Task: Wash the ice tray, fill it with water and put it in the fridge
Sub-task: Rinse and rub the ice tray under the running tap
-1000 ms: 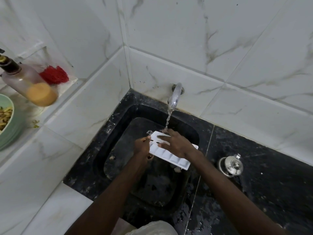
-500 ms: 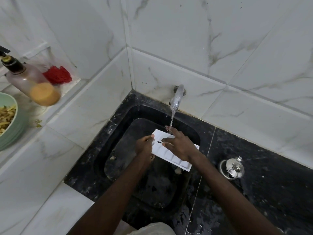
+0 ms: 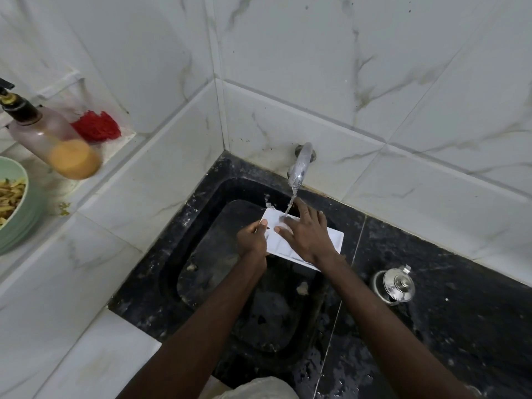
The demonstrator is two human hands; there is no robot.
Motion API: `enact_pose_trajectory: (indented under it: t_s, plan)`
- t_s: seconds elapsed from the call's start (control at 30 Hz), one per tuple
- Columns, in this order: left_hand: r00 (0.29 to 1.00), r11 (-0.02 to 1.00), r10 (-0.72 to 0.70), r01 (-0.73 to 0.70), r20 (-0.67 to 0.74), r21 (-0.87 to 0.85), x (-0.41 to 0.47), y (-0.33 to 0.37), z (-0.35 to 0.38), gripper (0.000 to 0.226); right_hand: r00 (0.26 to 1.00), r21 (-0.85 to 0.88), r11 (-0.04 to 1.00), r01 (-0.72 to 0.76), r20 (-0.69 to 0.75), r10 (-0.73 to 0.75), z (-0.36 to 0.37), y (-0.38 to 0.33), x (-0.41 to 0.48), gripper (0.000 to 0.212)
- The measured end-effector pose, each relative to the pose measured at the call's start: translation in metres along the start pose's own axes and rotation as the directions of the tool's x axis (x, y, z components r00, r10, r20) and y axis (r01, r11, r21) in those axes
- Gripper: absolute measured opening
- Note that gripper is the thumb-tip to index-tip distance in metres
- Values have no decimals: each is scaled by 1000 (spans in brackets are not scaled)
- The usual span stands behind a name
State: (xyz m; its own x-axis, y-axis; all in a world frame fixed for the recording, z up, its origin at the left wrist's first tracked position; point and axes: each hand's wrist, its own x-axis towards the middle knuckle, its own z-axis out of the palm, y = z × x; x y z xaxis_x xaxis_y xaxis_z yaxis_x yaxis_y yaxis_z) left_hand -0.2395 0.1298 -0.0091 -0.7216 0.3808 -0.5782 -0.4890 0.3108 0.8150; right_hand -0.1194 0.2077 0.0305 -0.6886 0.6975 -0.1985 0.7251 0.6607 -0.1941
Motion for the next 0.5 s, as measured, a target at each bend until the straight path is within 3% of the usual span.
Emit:
enact_pose_trajectory:
  t_s: [0.13, 0.27, 0.33, 0.4, 0.5]
  plan:
    - [1000, 1000, 20, -20, -19, 6, 8, 0, -9, 22, 993, 31, 993, 113, 33, -114, 5, -4, -4, 57]
    - [999, 999, 43, -43, -12, 32, 2, -3, -7, 22, 999, 35, 999, 25, -28, -24, 2, 4, -4, 46]
    - [999, 999, 36, -36, 0, 22, -2, -4, -4, 22, 1000, 28, 999, -15, -5, 15, 4, -2, -3, 52]
    - [1000, 999, 29, -29, -4, 24, 0, -5, -6, 23, 997, 38, 999, 28, 65, -30, 8, -6, -5, 63]
    - [1000, 1000, 8, -8, -22, 18, 8, -6, -15, 23, 996, 87, 994, 71, 41, -75, 9, 0, -14, 59]
